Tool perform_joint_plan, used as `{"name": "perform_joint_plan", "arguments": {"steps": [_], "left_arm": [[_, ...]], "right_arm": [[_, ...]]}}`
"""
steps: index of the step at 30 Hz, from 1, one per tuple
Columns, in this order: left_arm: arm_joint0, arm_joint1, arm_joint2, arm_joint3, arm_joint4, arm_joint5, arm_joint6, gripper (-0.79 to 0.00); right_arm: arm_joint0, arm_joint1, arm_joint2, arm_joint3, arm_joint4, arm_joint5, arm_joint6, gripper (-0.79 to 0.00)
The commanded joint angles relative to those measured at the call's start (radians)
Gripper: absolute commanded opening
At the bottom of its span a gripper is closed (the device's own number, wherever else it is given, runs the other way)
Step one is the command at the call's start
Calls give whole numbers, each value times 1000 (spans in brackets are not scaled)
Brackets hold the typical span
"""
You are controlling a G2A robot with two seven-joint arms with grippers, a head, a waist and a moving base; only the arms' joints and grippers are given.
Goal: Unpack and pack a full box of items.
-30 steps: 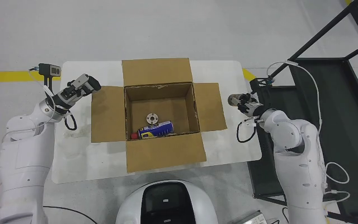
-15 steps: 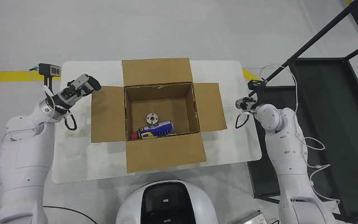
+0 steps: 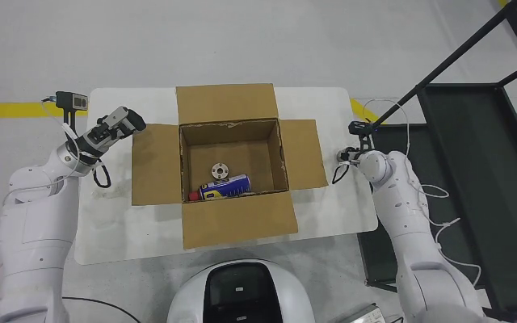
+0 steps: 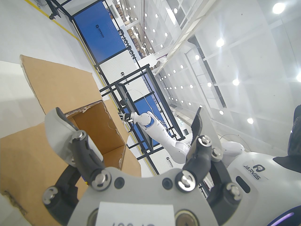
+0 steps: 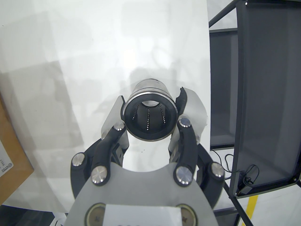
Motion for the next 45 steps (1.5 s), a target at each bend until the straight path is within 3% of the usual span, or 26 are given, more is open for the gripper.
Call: {"name": "perform_joint_plan", "arguments": {"steps": [1,3,5,9,12,18,23,26,29,45], "left_arm": [[0,0,0,0,0,0,0,0],[0,0,0,0,0,0,0,0],[0,0,0,0,0,0,0,0],[0,0,0,0,0,0,0,0],[0,0,0,0,0,0,0,0],[0,0,0,0,0,0,0,0],[0,0,0,0,0,0,0,0],[0,0,0,0,0,0,0,0],[0,0,0,0,0,0,0,0],[0,0,0,0,0,0,0,0]], "right_arm": [[15,0,-6,28,-8,8,5,-311],[25,0,-8,49,0,7,2,-286],[31,1,-8,62,4,5,0,0],[38,6,15,56,44,-5,1,0],[20,14,61,-30,114,-31,-9,0],[-123,25,105,-411,227,-145,26,0],[-255,30,17,-701,202,-300,98,0],[-299,30,-45,-794,183,-368,109,0],[-305,30,-95,-815,143,-384,102,0],[-307,30,-101,-815,141,-372,84,0]]}}
